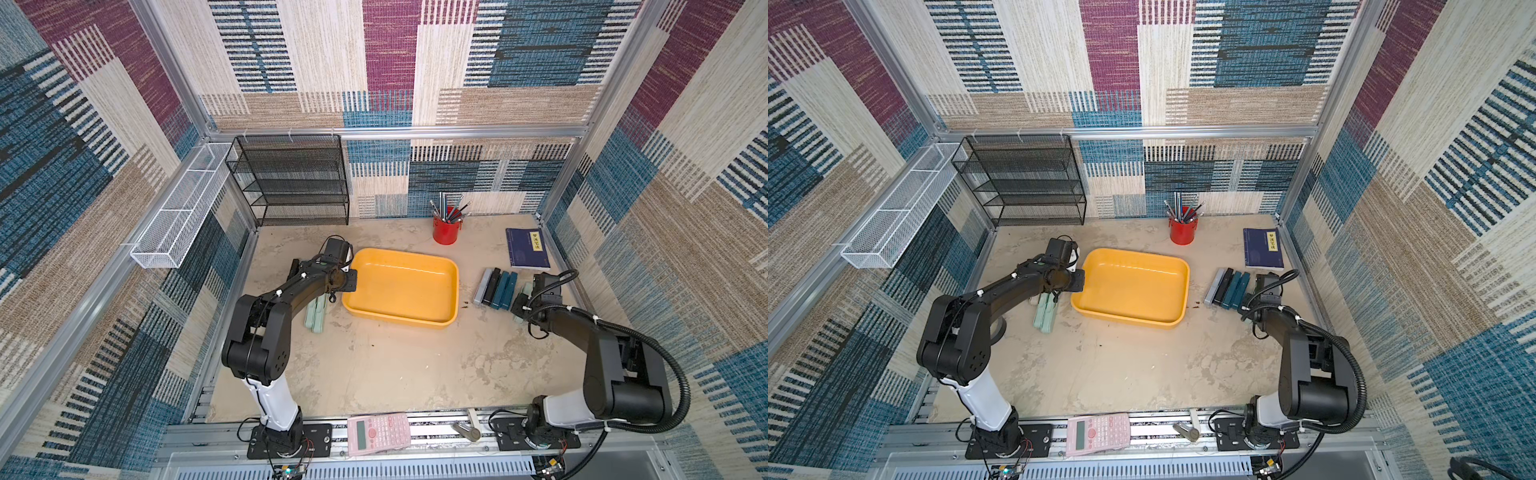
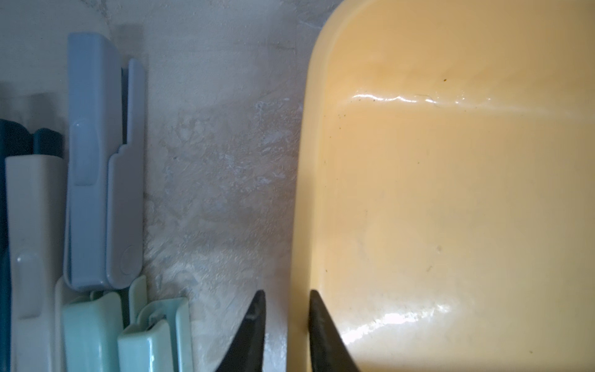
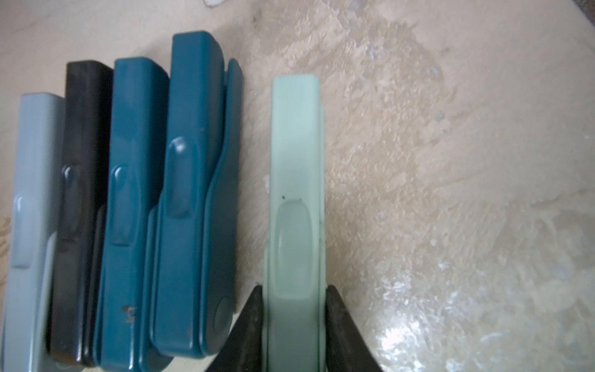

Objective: Put the pruning pliers into the storage box
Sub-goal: Adjust the storage box at the center of the board.

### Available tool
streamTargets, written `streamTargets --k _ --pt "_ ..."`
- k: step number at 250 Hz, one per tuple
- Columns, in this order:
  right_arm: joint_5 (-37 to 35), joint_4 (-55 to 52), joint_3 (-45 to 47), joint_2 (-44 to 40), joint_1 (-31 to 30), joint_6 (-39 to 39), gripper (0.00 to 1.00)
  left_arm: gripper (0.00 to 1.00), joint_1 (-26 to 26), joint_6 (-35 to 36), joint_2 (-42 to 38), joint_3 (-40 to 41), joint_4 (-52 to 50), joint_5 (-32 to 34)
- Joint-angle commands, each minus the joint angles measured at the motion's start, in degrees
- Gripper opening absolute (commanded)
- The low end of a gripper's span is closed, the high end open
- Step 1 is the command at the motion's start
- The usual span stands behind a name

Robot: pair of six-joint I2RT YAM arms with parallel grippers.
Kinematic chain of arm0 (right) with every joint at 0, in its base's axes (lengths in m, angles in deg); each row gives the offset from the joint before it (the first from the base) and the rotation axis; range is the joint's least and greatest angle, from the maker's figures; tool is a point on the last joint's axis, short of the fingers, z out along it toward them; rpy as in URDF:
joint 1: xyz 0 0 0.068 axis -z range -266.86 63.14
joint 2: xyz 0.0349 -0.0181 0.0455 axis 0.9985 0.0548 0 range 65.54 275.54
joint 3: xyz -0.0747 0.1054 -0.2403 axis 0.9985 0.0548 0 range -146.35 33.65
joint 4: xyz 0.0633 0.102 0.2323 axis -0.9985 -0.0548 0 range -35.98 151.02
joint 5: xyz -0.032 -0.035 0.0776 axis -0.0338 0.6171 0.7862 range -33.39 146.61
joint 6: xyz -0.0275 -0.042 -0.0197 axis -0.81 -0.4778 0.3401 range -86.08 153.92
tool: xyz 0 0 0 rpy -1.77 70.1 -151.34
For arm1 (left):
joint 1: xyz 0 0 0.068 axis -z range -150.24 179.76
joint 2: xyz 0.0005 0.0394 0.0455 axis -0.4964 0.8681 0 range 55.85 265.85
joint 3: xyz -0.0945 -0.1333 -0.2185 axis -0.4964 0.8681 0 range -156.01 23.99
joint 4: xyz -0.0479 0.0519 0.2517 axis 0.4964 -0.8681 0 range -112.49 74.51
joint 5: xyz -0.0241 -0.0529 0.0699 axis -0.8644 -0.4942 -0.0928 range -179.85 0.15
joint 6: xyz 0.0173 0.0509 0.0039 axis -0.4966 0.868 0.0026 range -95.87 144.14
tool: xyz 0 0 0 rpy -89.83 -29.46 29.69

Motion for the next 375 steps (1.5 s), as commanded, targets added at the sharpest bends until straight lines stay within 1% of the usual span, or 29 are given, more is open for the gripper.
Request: streamTargets --k 1,24,54,96,148,169,192,225,254,268,293,375 --pt "-0.2 -0.2 -0.1 -0.1 0.0 -0.1 0.25 0.15 -0.1 1.3 0.4 -0.6 -0.2 -1.3" --pt "-0.2 -0.5 -0.1 -0.7 0.0 -0.1 0.24 0.07 -0.1 1.0 0.5 -0.7 -0.5 -1.3" --pt "-0.5 -0.7 0.1 -1.7 0.0 0.0 0.22 0.0 0.0 0.8 -0.2 -0.3 -0.7 -2.0" --pt "-0.4 -1.4 -0.4 -3.1 -0.1 -0.1 0.2 0.0 0.1 -1.0 -2.2 0.9 -1.1 -2.9" --pt "0.2 -2.9 -1.0 -6.5 0.0 -0.1 0.17 0.0 0.5 -5.4 -4.1 4.3 0.3 -4.7" --pt "0.2 -4.4 -2.4 -8.5 -0.1 -0.7 0.16 0.0 1.0 -7.1 -4.3 5.7 1.2 -5.0" --pt "1.7 -5.9 -5.0 -10.4 -1.0 -1.9 0.17 0.0 1.8 -8.8 -4.2 6.5 1.9 -5.1" --pt "0.2 -8.4 -10.7 -11.0 -6.6 -3.1 0.18 0.0 2.8 -10.9 -4.2 7.3 3.1 -4.9" --pt "2.4 -8.7 -15.0 -9.2 -11.3 -2.1 0.18 0.0 3.4 -12.2 -4.2 7.5 3.4 -4.5" --pt "2.4 -8.4 -17.0 -8.1 -14.3 -1.6 0.18 0.0 3.6 -12.8 -4.4 7.7 3.4 -4.0" --pt "1.0 -7.5 -20.2 -5.2 -20.3 -0.2 0.18 0.0 3.7 -13.7 -5.3 8.6 4.1 -3.4" --pt "4.0 1.6 -25.0 6.6 -35.9 7.7 0.16 0.0 3.8 -15.2 -7.1 11.6 5.9 -2.6"
